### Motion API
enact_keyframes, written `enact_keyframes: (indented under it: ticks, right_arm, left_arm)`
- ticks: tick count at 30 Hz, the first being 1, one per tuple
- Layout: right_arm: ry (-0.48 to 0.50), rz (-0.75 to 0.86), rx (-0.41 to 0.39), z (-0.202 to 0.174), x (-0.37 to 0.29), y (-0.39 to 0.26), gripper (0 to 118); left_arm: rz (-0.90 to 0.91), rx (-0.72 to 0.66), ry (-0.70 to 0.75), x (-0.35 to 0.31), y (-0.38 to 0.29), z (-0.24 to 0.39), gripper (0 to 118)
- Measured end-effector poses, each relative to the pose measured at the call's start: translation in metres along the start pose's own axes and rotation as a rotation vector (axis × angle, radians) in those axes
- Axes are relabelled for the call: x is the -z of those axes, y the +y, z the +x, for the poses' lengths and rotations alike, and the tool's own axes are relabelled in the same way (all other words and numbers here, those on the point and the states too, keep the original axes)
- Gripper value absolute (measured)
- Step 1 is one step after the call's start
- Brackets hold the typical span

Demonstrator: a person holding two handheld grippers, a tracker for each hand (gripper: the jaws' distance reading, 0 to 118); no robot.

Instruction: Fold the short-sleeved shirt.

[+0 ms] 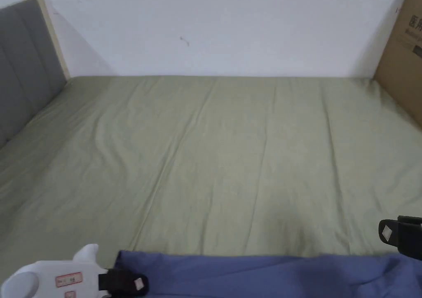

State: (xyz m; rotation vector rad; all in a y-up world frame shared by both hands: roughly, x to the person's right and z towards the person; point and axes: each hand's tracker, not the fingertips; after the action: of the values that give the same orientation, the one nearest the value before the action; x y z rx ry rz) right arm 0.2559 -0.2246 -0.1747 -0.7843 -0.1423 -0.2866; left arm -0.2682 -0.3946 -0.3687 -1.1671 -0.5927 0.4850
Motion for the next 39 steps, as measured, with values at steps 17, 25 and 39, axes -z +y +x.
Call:
enact_keyframes:
  ticks: [17, 25, 39]
  right_arm:
    - [0.043, 0.016, 0.091, 0.028, -0.015, -0.020, 0]
    - [0.023, 0.019, 0.090, 0.042, -0.012, -0.017, 0]
    - [0.042, 0.022, 0.092, 0.037, 0.003, -0.018, 0]
  left_arm:
    - [-0.072, 0.225, 0.004, 0.071, -0.037, 0.196, 66]
    - [0.000, 0.309, 0.016, 0.054, -0.028, 0.192, 113]
    - [-0.285, 0.458, 0.055, 0.166, -0.069, 0.205, 3]
